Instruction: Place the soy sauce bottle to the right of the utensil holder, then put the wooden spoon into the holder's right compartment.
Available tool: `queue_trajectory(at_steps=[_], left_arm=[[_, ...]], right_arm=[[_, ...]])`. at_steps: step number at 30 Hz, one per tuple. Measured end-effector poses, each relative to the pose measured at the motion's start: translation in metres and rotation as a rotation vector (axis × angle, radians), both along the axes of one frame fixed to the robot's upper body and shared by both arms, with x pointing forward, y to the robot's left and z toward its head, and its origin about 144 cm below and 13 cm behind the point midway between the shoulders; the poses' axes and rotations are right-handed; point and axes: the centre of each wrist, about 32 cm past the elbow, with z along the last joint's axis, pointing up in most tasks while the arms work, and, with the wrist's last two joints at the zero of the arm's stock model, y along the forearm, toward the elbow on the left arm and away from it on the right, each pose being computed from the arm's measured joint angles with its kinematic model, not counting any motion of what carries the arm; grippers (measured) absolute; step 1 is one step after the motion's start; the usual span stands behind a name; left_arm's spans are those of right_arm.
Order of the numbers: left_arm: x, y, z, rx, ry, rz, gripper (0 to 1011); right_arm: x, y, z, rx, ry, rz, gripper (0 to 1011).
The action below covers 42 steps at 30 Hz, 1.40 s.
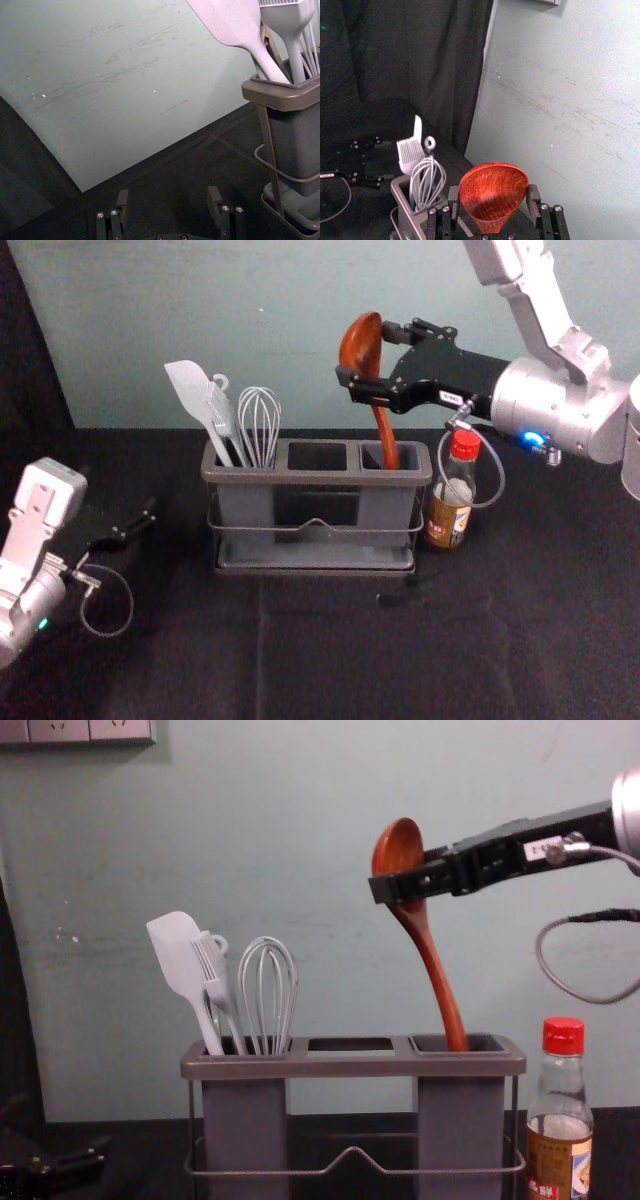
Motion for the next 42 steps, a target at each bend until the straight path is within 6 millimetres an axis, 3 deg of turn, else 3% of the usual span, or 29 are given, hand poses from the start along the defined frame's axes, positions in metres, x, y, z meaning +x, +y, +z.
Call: queue_trajectory(at_steps=[25,42], left_arm=[[0.0,0.0,0.0,0.0,0.0,0.0,1011],[0.0,0.0,0.0,0.0,0.0,0.0,1012]], right_arm=[[-0.042,-0.035,-0.014,0.012,-0.004,-0.065,830],[-0.041,-0.034,-0.024,0.016,0.026,-0.081,825]])
